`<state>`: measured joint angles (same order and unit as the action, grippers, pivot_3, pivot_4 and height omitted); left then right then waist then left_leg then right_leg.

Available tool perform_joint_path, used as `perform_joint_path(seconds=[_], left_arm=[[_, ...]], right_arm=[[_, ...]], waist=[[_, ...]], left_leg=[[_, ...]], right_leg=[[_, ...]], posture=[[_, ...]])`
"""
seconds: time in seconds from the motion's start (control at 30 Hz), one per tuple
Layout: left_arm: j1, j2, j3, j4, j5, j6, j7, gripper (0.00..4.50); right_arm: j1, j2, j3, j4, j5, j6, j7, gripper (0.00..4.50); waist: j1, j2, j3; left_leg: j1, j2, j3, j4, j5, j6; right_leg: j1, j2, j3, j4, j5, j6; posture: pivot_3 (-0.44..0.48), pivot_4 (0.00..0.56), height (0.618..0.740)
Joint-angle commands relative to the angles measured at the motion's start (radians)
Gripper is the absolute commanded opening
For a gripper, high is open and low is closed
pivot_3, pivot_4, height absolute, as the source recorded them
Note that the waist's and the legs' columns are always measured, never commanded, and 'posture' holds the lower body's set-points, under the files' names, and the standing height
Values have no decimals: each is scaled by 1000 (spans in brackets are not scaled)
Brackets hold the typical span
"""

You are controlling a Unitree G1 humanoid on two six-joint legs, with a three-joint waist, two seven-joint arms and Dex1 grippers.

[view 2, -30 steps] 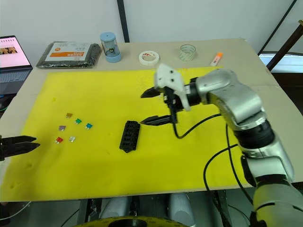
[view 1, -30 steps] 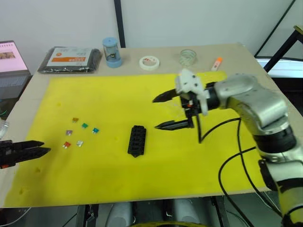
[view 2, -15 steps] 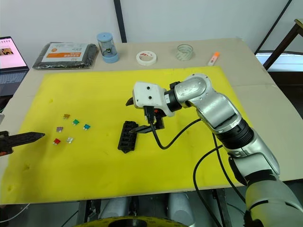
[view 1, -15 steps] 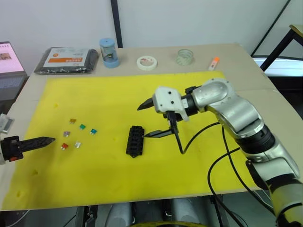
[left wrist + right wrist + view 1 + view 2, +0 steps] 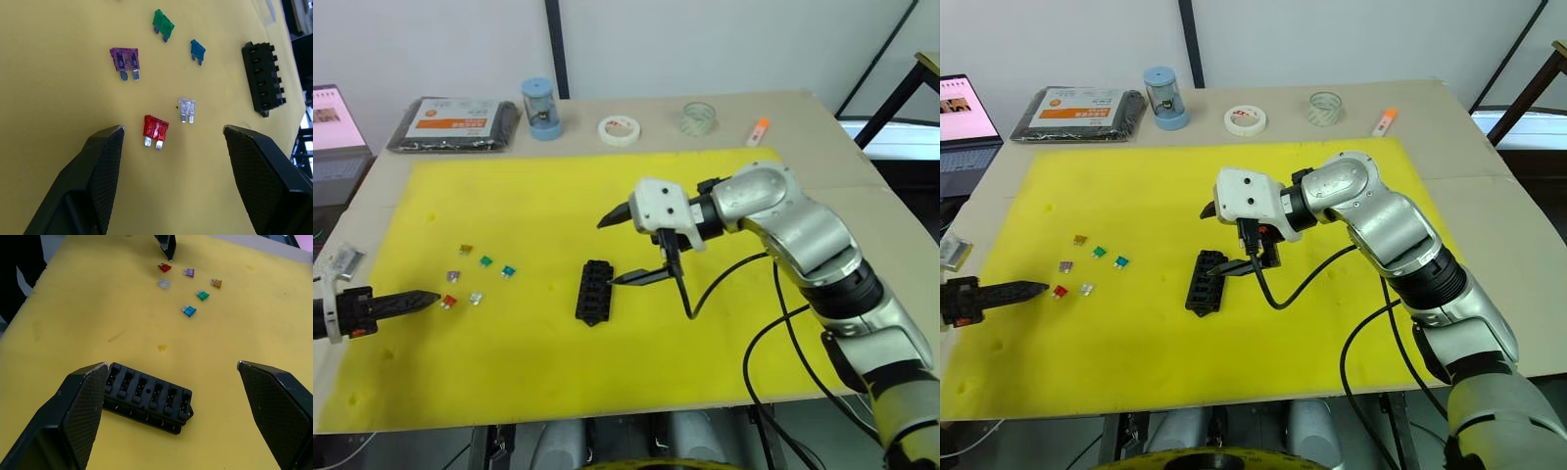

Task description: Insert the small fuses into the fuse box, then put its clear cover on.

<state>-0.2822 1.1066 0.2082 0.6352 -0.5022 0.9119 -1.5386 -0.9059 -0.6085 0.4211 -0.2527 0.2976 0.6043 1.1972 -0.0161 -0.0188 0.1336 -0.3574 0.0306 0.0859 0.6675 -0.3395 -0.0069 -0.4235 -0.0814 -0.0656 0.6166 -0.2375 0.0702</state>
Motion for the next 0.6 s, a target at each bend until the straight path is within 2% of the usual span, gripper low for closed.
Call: perform_joint_path(seconds=[0.03, 0.6], left_arm=[[-16, 3, -7, -1, 1, 15, 8, 3607], [-68, -93, -110, 49, 77, -14, 16, 3607]], right_arm=[[-24, -4, -35, -29, 2, 2, -1, 4500], [-15, -27, -51, -78, 11, 53, -12, 4500]], waist=[[0, 0, 0], [9, 1, 0]], left_leg=[[0, 0, 0, 0, 0, 0], [1, -1, -1, 0, 0, 0]], right_leg=[[0, 0, 0, 0, 0, 0], [2, -1, 0, 0, 0, 0]], posture=[[0, 150, 740], [0, 150, 740]])
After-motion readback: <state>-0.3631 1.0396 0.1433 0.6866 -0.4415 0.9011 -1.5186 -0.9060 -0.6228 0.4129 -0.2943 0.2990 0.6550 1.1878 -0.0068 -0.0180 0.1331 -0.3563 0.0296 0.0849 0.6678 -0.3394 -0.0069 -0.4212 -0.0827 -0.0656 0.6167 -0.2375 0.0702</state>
